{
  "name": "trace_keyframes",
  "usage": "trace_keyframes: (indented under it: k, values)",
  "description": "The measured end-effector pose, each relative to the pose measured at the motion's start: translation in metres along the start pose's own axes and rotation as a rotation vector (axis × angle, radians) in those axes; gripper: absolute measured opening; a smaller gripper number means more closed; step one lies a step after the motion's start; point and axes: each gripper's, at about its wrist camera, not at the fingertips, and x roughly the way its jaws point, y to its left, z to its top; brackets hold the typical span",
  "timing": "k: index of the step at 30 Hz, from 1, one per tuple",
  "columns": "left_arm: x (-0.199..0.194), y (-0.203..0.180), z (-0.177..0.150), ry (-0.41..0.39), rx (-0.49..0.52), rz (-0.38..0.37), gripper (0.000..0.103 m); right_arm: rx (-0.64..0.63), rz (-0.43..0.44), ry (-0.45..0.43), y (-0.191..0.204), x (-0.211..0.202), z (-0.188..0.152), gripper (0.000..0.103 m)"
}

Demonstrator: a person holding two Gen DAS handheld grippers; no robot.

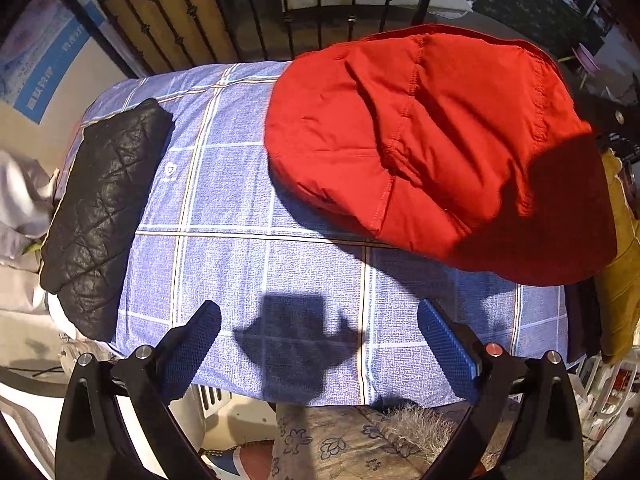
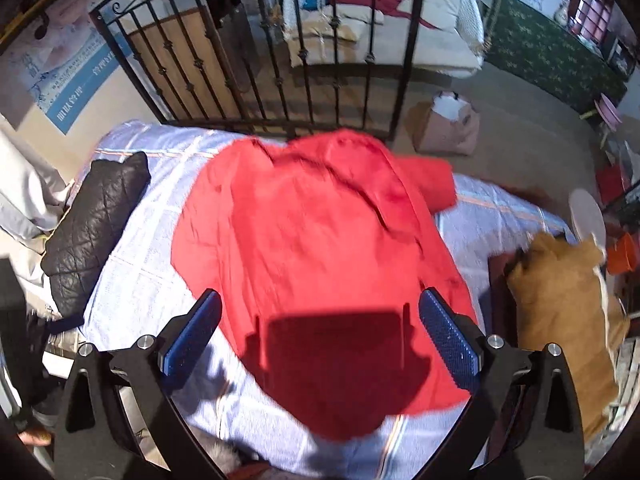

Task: Fold large clothes
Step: 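Grasp the red jacket with both grippers and lift it off the bed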

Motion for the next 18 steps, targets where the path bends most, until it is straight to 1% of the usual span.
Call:
trace_keyframes:
  k: [2,3,4,5,6,7,8,9,10,11,12,13,14,15,16,17,18]
  values:
    - [0.003,0.015,-0.004,0.011,-0.041,0.022,0.097,-0.061,0.003,-0.046,0.010,0.022,0.020,0.097]
    - [0.004,0.022,-0.007,0.015,-0.058,0.030,0.097,-0.088,-0.017,-0.054,0.013,0.033,0.026,0.097]
    - [0.004,0.029,-0.009,0.016,-0.071,0.032,0.097,-0.116,-0.078,-0.042,0.016,0.058,0.034,0.097]
    - [0.004,0.036,-0.011,0.018,-0.086,0.035,0.097,-0.126,-0.116,-0.012,0.018,0.081,0.039,0.097]
    - [0.004,0.042,-0.013,0.019,-0.096,0.040,0.097,-0.117,-0.122,0.043,0.019,0.106,0.040,0.095]
    - [0.004,0.048,-0.015,0.018,-0.104,0.046,0.097,-0.086,-0.104,0.091,0.019,0.119,0.037,0.078]
    - [0.005,0.053,-0.016,0.017,-0.113,0.053,0.097,-0.062,-0.083,0.106,0.020,0.123,0.034,0.066]
    - [0.006,0.059,-0.017,0.018,-0.125,0.059,0.097,-0.050,-0.056,0.100,0.026,0.122,0.029,0.047]
    - [0.008,0.064,-0.016,0.023,-0.136,0.061,0.097,-0.091,-0.035,0.079,0.039,0.117,0.019,0.033]
    - [0.011,0.069,-0.015,0.028,-0.147,0.060,0.097,-0.173,-0.030,0.068,0.058,0.112,0.007,0.027]
    - [0.012,0.073,-0.013,0.025,-0.154,0.060,0.097,-0.239,0.005,0.075,0.077,0.107,-0.007,0.022]
    - [0.009,0.077,-0.009,0.012,-0.161,0.057,0.097,-0.269,0.062,0.099,0.090,0.104,-0.019,0.019]
    - [0.005,0.078,-0.003,-0.005,-0.167,0.053,0.097,-0.297,0.141,0.140,0.104,0.101,-0.033,0.019]
    - [-0.003,0.083,0.006,-0.037,-0.171,0.051,0.097,-0.349,0.252,0.214,0.128,0.099,-0.056,0.017]
    - [-0.012,0.085,0.015,-0.064,-0.175,0.053,0.097,-0.391,0.311,0.256,0.144,0.098,-0.073,0.017]
    - [-0.022,0.088,0.026,-0.096,-0.178,0.062,0.097,-0.468,0.363,0.308,0.167,0.098,-0.099,0.017]
    - [-0.032,0.089,0.037,-0.124,-0.179,0.073,0.097,-0.567,0.390,0.362,0.188,0.100,-0.126,0.020]
